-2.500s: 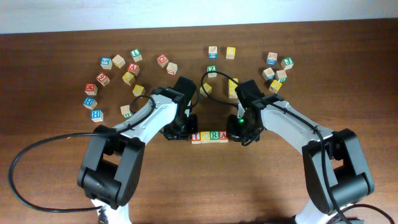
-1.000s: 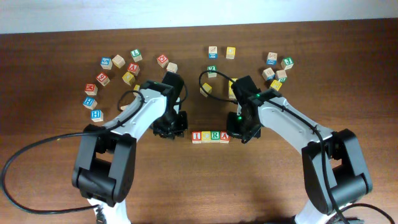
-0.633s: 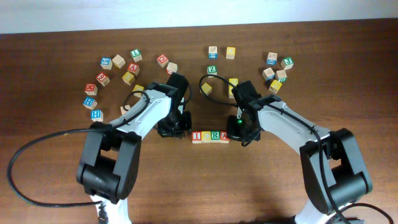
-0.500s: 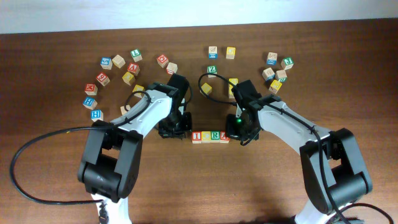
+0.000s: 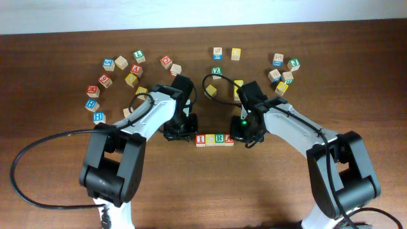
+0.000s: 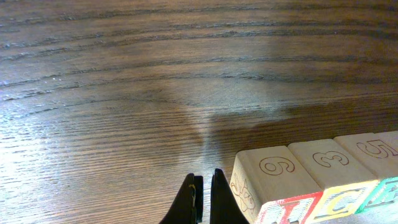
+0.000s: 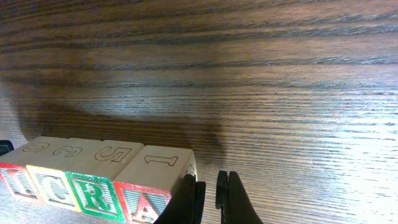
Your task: Spell out ICRA
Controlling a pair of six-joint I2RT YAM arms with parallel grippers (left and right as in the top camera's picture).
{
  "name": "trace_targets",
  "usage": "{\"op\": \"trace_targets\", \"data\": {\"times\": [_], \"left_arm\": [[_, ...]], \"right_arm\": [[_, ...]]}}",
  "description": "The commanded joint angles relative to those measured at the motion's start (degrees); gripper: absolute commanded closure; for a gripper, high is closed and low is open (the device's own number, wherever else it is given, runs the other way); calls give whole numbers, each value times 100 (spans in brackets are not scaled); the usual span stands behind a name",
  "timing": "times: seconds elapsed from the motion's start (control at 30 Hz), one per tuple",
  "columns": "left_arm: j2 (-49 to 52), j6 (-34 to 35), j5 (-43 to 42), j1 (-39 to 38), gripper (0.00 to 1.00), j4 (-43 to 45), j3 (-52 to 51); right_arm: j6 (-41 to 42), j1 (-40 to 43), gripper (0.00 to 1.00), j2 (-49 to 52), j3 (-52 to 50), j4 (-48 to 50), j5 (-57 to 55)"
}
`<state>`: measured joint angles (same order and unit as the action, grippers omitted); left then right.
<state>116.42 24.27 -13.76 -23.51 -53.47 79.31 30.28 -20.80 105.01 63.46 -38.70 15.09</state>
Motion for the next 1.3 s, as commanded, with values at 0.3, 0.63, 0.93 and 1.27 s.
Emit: {"op": "trace_targets", "data": {"times": [0.3, 0.63, 0.93, 1.27], "left_arm": [[57, 50, 116, 59, 100, -7, 35], [-227, -208, 199, 752, 100, -522, 240], [-2603, -208, 586, 1019, 84, -1537, 238], [-3244, -79, 938, 404, 8, -2559, 33]], "right_arm": [[20, -13, 95, 37, -28, 173, -39], [-140, 385, 89, 20, 680, -1036, -444], [-304, 334, 61, -2697, 975, -3158, -1292], [-125, 2, 5, -6319, -310, -3397, -1388]]}}
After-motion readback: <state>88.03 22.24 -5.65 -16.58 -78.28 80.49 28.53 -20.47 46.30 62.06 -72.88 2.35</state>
